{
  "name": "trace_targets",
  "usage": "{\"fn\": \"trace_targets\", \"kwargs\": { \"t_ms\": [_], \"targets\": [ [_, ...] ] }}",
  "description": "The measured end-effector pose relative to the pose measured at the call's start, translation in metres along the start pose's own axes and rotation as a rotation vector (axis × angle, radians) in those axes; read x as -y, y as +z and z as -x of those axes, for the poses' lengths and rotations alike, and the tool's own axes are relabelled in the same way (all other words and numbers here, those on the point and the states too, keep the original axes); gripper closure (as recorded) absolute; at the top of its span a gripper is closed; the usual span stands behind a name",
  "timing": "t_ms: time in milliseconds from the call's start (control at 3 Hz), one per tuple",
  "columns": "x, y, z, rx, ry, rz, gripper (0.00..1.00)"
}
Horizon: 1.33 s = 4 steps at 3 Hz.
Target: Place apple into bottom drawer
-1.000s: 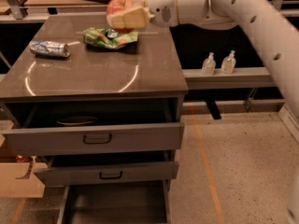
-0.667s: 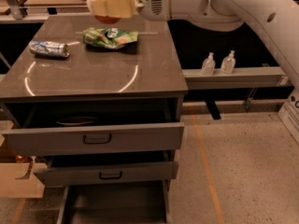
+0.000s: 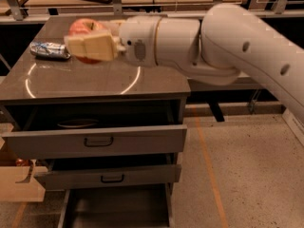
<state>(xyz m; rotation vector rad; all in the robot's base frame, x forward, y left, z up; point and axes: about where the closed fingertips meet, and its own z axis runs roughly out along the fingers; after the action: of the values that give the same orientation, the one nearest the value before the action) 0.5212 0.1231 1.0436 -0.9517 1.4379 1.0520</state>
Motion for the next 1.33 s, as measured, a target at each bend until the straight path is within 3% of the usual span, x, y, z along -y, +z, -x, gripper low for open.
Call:
{"fn": "trace_targets", "kwargs": {
  "t_ms": [333,667,1000,1333],
  "targets": [
    [-0.033,-0.004,-0.079,-0.094,0.083,0.036,1.0],
    [-0.071,-0.007,-0.147,-0.187,0.176,0.104,1.0],
    [-0.081,-0.007,-0.166,-0.216,0.194,0.118,1.0],
    [-0.086,0.002,-0.167,-0.208,0.198,0.13,1.0]
  ]
}}
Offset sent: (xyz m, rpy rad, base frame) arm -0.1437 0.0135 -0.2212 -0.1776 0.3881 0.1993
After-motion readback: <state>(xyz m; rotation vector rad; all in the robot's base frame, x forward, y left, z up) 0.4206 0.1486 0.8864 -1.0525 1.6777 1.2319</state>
